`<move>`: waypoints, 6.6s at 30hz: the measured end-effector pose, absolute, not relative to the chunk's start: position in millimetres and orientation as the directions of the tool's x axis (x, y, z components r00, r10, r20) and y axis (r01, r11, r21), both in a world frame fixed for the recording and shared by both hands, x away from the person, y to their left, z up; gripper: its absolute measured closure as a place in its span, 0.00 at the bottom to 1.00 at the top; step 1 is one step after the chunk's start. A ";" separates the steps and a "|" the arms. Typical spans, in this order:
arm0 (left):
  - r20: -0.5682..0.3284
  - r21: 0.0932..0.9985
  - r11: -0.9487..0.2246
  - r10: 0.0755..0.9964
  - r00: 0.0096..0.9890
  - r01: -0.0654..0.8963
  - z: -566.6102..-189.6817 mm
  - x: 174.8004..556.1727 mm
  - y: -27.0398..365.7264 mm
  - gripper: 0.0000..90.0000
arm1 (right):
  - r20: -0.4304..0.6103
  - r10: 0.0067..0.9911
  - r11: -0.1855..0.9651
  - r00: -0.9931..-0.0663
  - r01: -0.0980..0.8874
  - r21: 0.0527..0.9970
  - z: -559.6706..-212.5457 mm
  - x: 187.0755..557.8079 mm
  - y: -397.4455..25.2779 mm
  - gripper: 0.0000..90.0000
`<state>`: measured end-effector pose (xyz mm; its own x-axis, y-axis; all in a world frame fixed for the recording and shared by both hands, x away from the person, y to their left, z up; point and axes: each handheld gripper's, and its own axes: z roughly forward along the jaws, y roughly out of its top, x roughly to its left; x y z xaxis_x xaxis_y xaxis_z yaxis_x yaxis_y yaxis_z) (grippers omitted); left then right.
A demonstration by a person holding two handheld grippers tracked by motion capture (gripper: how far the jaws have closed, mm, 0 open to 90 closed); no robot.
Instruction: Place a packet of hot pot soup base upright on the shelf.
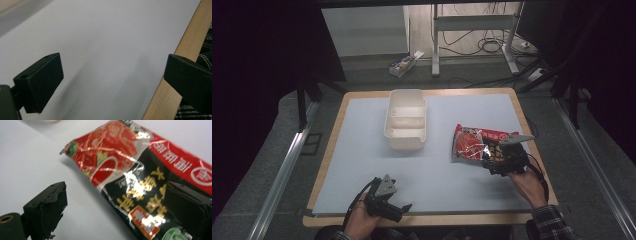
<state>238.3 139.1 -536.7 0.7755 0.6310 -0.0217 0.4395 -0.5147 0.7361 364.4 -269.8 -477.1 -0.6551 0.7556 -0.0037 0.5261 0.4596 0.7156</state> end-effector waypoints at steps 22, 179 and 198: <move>-0.013 0.732 -0.520 0.634 0.773 0.439 -537.3 238.3 138.9 0.03 | 0.069 0.761 0.461 -0.645 0.613 0.642 -473.9 433.7 -234.0 0.27; -0.043 0.792 -0.492 0.547 0.836 0.363 -535.5 310.6 61.2 1.00 | 0.014 0.731 0.478 -0.683 0.526 0.703 -494.8 322.0 -292.5 0.00; -0.072 0.790 -0.474 0.559 0.826 0.389 -539.0 309.0 65.2 1.00 | 0.036 0.654 0.498 -0.755 0.466 0.731 -483.6 320.7 -277.0 0.00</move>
